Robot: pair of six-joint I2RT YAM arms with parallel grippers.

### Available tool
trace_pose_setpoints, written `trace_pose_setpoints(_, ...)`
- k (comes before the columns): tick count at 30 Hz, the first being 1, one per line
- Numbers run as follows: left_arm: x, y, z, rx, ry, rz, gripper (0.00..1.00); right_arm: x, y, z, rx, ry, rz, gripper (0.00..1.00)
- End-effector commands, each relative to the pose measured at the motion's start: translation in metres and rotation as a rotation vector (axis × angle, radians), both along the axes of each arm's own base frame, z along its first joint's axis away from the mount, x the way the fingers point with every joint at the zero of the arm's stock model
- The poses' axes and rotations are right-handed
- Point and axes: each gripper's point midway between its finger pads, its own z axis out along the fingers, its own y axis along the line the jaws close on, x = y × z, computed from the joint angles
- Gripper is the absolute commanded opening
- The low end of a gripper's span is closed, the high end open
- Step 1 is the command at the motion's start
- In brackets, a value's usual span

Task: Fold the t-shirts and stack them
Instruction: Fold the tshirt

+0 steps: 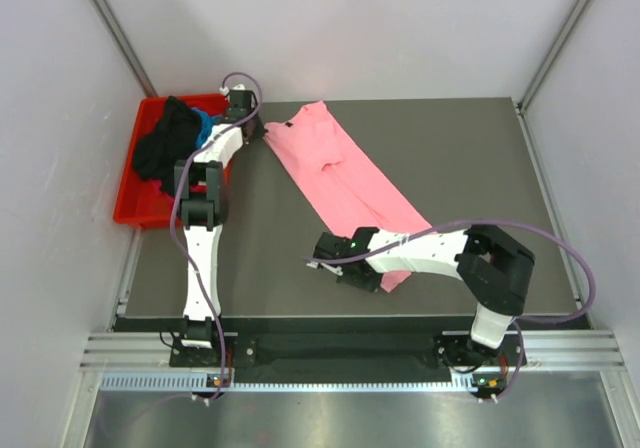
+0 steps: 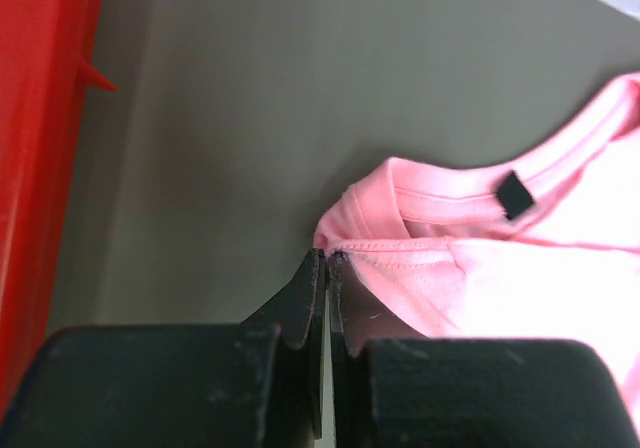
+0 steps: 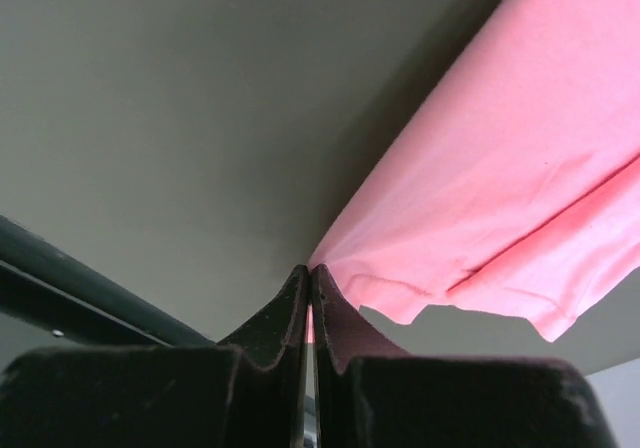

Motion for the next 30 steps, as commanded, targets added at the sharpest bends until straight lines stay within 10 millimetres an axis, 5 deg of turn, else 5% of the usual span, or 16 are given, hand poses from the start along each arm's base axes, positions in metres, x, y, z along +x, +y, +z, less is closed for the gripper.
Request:
trace_pose_setpoints(1,0.021,0.013,0.012,0.013,-0.084,0.021,0.0,-0.014,0.016,0.004,-0.021,-0.025,-0.017,0.0)
trace_pose_setpoints(5,0.019,0.013,0.013,0.017,-0.07,0.009,0.03,-0.025,0.032,0.005,-0.017,-0.025,-0.017,0.06)
trace_pose_setpoints(8,0.015,0.016,0.022,0.03,-0.063,0.012,0.2,-0.028,0.04,0.011,-0.015,-0.026,-0.011,0.18)
trace_pose_setpoints(14,0.005,0.014,0.087,0.014,-0.124,0.012,0.43,-0.018,0.065,0.042,0.095,-0.072,-0.021,0.49)
trace_pose_setpoints(16,-0.003,0.013,0.099,-0.003,-0.12,0.018,0.46,-0.01,0.075,0.06,0.158,-0.097,-0.015,0.52)
trace_pose_setpoints(17,-0.008,0.013,0.121,-0.008,-0.151,0.022,0.48,-0.005,0.079,0.066,0.183,-0.107,-0.02,0.53)
trace_pose_setpoints(18,-0.015,0.011,0.118,-0.01,-0.135,0.021,0.49,0.0,0.082,0.076,0.216,-0.122,-0.029,0.53)
trace_pose_setpoints(20,-0.025,0.009,0.139,-0.014,-0.159,0.025,0.49,0.02,0.084,0.092,0.279,-0.141,-0.078,0.54)
trace_pose_setpoints(24,-0.051,0.003,0.134,-0.025,-0.092,0.025,0.49,0.074,0.075,0.126,0.448,-0.188,-0.242,0.58)
trace_pose_setpoints(27,-0.073,-0.018,0.128,-0.052,-0.047,-0.033,0.48,0.139,0.051,0.152,0.593,-0.25,-0.409,0.55)
trace_pose_setpoints(28,-0.076,-0.029,0.139,-0.084,-0.081,-0.072,0.48,0.152,0.046,0.158,0.619,-0.268,-0.451,0.54)
trace_pose_setpoints(30,-0.09,-0.052,0.123,-0.151,-0.052,-0.167,0.48,0.191,0.04,0.175,0.715,-0.282,-0.523,0.51)
